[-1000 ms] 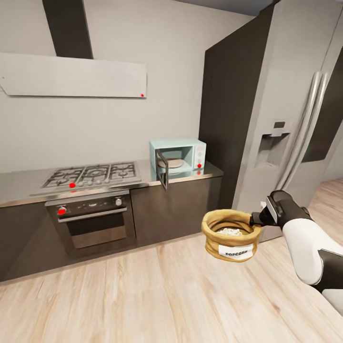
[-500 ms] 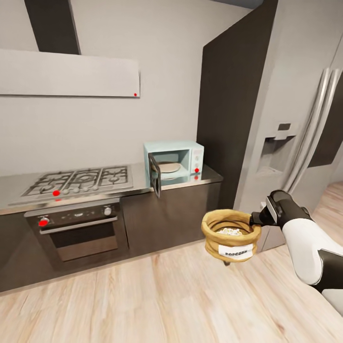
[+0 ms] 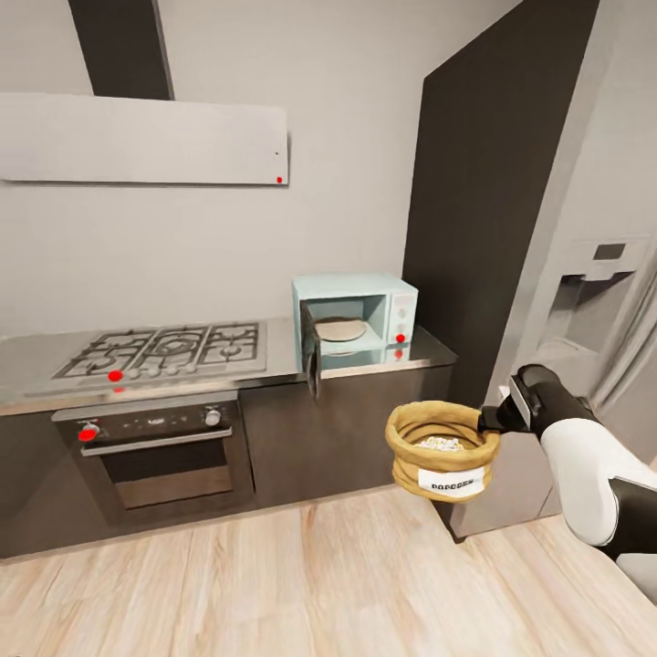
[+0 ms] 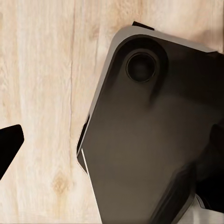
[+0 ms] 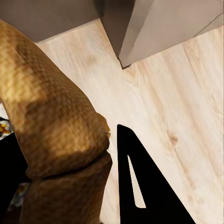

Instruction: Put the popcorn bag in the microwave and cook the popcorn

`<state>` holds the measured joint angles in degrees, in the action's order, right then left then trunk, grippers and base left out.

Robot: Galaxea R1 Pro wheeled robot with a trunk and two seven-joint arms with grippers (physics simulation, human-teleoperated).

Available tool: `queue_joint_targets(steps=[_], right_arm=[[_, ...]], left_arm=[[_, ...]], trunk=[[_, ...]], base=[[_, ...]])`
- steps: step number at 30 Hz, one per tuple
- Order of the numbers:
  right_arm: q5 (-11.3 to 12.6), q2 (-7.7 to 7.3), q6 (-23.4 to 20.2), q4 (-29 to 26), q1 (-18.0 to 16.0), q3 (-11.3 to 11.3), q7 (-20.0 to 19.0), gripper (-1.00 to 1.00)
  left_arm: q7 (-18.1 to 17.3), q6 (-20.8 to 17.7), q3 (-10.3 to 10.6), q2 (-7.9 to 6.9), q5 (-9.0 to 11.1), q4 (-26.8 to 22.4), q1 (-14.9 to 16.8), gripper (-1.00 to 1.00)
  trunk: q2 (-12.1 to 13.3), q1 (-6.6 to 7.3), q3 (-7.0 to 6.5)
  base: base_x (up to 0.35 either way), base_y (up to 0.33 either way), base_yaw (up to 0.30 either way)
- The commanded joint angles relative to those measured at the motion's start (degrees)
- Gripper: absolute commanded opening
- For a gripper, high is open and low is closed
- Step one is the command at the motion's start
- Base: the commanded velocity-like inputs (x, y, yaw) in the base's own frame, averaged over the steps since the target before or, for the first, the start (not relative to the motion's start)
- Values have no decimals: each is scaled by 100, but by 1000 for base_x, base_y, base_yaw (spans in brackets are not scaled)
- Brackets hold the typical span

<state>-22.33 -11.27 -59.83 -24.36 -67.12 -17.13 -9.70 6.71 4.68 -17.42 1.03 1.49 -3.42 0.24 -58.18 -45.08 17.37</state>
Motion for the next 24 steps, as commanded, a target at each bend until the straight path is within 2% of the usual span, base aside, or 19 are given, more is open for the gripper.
queue_joint_targets(steps=[1,8,24], right_arm=[[-58,2,-17,-8,-3,-32,-50,-100],[-61,2,-17,-8,-3,-29,-50,-100],[-68,-16,-17,-8,-3,-31,-59,-100]], left_arm=[[15,16,-7,2,13,-2,3,100],[15,16,-7,2,9,-9,3,100],[15,16,-7,7,9,-10,3,100]], trunk=[[-4,-3,7],[-4,-3,7],[-4,-3,7]], base=[[303,-124,233],[281,-124,211],[247,-124,9]])
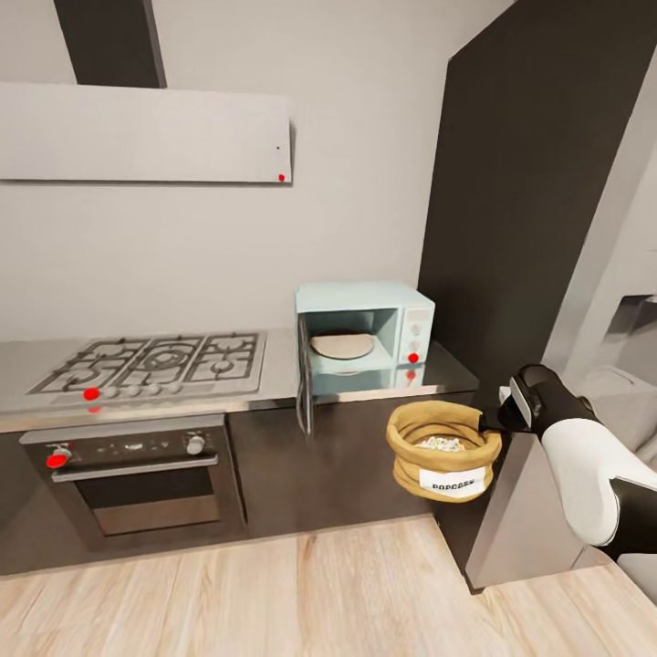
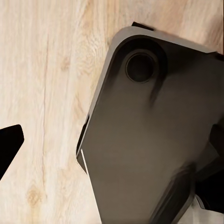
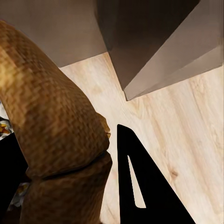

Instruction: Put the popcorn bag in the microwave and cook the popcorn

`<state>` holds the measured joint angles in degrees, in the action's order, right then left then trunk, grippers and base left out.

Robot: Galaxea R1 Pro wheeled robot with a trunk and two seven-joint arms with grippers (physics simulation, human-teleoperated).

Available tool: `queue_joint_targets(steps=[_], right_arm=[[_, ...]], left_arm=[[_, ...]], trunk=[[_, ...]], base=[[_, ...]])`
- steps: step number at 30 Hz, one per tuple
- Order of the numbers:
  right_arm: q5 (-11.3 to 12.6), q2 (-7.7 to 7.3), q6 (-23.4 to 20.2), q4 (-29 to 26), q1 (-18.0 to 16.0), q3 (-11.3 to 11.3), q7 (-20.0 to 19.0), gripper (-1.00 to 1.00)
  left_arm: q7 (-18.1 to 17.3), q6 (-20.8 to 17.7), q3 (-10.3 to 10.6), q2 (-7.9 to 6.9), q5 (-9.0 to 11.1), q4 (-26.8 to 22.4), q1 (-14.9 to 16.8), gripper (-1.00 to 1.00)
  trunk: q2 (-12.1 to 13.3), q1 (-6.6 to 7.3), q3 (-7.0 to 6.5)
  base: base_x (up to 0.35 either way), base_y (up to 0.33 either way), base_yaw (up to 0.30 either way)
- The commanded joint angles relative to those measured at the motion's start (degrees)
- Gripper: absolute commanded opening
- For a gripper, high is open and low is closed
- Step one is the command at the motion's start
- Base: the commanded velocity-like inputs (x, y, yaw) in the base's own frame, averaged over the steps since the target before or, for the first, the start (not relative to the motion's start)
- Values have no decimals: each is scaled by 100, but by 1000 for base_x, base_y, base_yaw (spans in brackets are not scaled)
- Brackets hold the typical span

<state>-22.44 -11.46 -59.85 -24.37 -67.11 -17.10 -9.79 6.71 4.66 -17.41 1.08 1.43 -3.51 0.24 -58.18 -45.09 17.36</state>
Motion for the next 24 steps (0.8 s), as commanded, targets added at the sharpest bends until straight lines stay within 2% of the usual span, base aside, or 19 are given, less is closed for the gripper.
queue_joint_targets(steps=[1,8,24], right_arm=[[-54,3,-15,-6,-4,-36,-50,-100],[-59,20,-15,-6,-4,-30,-41,-100],[-50,11,-15,-4,-4,-33,-41,-100]], left_arm=[[14,17,-9,0,15,0,3,100],[14,18,-13,-2,15,0,3,100],[14,17,-15,0,15,0,3,100]], trunk=[[-4,-2,7],[-4,-2,7],[-4,-2,7]], base=[[209,-110,0],[46,-21,14],[0,0,235]])
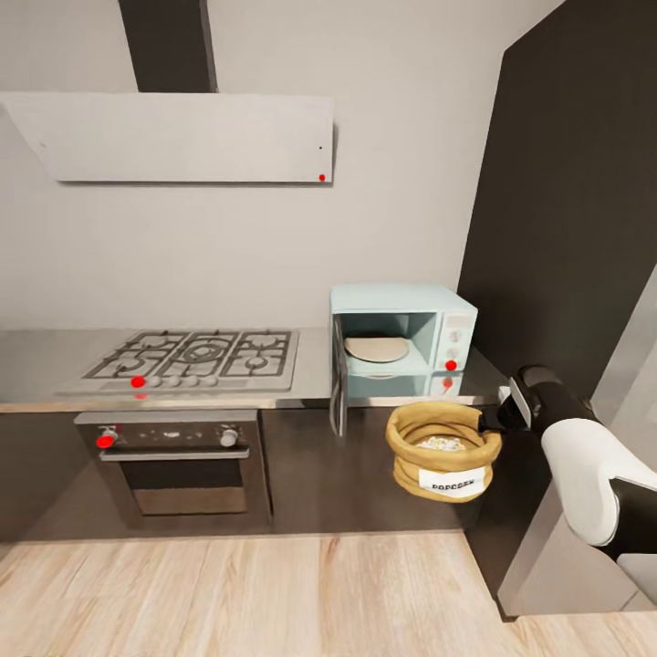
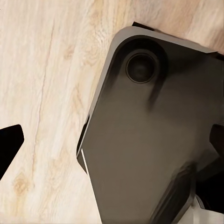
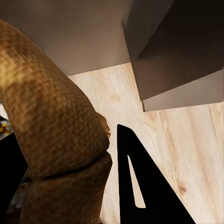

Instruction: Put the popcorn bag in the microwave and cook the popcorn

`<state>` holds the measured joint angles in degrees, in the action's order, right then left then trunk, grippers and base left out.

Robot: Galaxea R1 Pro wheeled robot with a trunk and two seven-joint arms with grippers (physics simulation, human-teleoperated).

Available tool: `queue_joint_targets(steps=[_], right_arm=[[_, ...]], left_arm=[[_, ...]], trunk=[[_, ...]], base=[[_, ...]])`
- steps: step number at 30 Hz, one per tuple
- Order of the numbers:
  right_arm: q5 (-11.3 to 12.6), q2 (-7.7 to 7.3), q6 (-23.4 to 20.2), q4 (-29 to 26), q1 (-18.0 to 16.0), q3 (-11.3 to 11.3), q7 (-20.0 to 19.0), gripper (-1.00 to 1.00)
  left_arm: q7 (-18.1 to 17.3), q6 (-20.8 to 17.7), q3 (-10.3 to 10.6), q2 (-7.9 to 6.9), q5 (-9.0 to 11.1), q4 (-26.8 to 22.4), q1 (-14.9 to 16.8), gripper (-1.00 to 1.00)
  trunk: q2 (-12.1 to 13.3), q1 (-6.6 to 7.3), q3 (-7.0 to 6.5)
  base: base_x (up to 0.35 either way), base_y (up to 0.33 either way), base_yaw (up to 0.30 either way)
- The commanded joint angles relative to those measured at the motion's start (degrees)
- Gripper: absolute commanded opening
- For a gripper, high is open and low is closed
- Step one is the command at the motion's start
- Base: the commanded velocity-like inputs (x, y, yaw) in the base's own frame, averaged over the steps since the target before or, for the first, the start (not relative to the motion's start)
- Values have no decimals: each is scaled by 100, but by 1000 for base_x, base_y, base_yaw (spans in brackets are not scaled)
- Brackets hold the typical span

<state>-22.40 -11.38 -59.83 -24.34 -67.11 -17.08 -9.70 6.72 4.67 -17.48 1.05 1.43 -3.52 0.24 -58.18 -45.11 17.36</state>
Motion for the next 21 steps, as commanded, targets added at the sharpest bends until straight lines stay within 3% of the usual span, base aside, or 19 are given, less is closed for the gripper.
queue_joint_targets(steps=[1,21], right_arm=[[-54,-5,-17,-8,-4,-38,-50,-100],[-48,-45,-17,-15,-4,-41,-58,-100]], left_arm=[[14,17,-9,1,15,0,3,100],[14,17,-10,8,15,0,2,100]], trunk=[[-4,0,7],[-4,0,7]], base=[[0,0,44],[0,0,2]])
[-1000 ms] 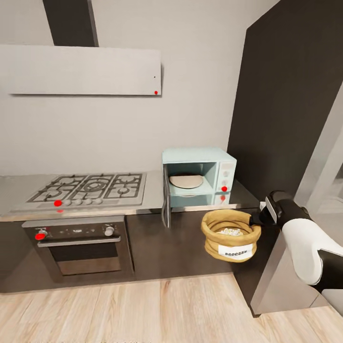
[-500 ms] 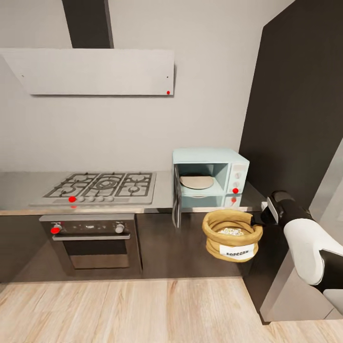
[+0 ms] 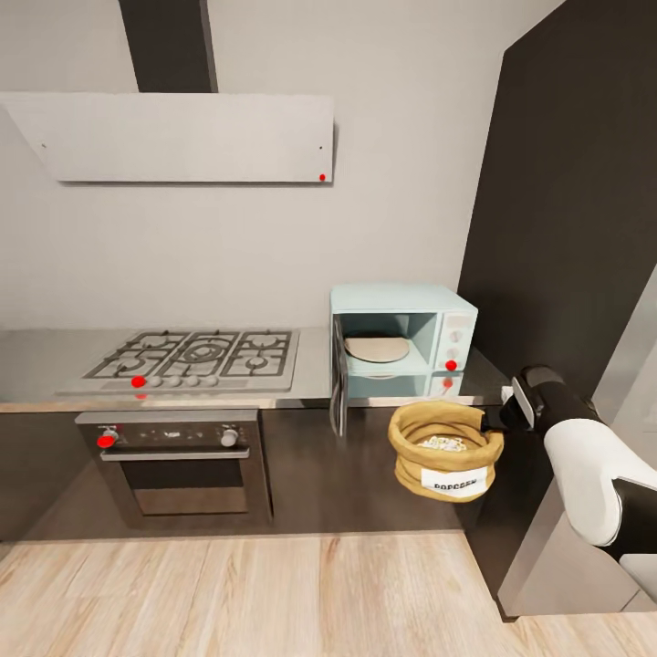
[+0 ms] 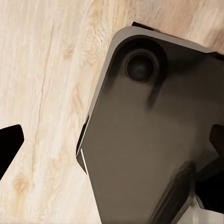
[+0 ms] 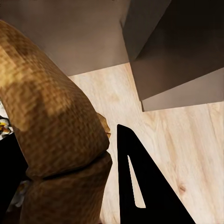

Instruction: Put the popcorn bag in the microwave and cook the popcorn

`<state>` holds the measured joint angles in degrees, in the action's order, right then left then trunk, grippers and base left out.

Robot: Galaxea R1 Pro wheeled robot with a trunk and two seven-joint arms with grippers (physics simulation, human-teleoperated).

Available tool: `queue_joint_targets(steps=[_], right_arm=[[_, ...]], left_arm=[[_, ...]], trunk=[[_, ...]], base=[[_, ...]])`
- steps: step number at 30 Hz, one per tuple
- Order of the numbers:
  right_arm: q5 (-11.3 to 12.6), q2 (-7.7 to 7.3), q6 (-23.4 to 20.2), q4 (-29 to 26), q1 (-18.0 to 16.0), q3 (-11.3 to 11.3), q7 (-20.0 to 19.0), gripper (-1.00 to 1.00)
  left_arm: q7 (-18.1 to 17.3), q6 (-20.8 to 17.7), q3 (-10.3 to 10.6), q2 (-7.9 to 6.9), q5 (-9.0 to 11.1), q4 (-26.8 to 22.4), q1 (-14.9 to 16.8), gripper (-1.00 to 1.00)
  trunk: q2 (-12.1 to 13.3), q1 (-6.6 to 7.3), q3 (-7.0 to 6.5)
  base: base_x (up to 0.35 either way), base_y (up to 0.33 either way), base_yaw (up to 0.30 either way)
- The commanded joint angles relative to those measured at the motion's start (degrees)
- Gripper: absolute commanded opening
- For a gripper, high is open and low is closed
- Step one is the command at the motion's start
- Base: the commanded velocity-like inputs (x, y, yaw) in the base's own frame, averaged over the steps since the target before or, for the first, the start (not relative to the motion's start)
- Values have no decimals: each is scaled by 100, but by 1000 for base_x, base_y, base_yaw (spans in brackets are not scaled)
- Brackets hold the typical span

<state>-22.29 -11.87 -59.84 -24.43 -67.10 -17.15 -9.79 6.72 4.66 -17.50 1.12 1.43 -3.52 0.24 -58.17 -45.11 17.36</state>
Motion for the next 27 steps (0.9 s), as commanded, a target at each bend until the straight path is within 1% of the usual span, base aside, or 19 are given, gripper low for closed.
queue_joint_targets(steps=[1,6,10,13,15,24,26,27], right_arm=[[-60,6,-16,-7,-5,-33,-49,-100],[-103,-6,-16,-90,-5,20,-33,-100],[-131,-7,-16,-117,-5,-5,-28,-100],[-135,5,-16,-471,-5,-1,-24,-100],[-135,8,-16,-552,-5,5,-19,-100],[-136,19,-16,-580,-33,9,25,-100],[-136,28,-16,-580,-78,9,28,-100],[-136,40,-16,-559,-165,9,33,-100]], left_arm=[[13,19,-8,2,15,0,2,100],[13,25,-16,4,8,0,2,100],[13,26,-19,10,6,0,2,100],[13,26,-20,11,8,0,2,100],[13,26,-21,11,7,0,2,100],[13,26,-17,11,6,0,2,100],[13,26,-18,11,6,0,2,100],[13,26,-17,11,6,0,2,100]], trunk=[[-5,0,7],[-5,0,7],[-5,0,7],[-5,0,7],[-5,0,7],[-5,0,7],[-5,0,7],[-5,0,7]], base=[[0,0,0],[0,0,0],[0,0,0],[0,0,0],[0,0,0],[0,0,0],[0,0,0],[0,0,0]])
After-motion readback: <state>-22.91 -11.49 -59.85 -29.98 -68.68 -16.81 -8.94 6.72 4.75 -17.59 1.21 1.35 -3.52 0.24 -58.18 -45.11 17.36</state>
